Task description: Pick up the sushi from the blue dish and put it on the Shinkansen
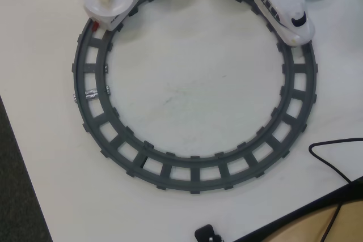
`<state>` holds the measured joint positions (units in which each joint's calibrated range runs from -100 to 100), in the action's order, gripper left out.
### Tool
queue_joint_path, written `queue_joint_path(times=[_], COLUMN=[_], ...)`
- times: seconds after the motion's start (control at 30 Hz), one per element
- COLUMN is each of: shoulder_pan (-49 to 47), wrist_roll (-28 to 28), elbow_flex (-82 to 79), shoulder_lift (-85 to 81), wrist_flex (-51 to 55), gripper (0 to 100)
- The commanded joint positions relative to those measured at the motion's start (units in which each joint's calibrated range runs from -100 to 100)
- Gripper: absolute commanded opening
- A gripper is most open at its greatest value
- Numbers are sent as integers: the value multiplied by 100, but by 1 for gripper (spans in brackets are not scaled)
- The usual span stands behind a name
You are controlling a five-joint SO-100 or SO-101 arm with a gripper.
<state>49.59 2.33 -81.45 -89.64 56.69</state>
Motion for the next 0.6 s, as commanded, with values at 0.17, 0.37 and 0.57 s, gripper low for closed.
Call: queue_joint_path(times=[0.17, 0.37, 0.57], shoulder_pan=[-11, -11, -11], wrist_roll=[617, 1886, 3365], elbow_flex=[2903, 4788, 6556], shoulder_lift=[2689, 5344, 7616], wrist_flex=[60, 26, 26], gripper=[27, 27, 27])
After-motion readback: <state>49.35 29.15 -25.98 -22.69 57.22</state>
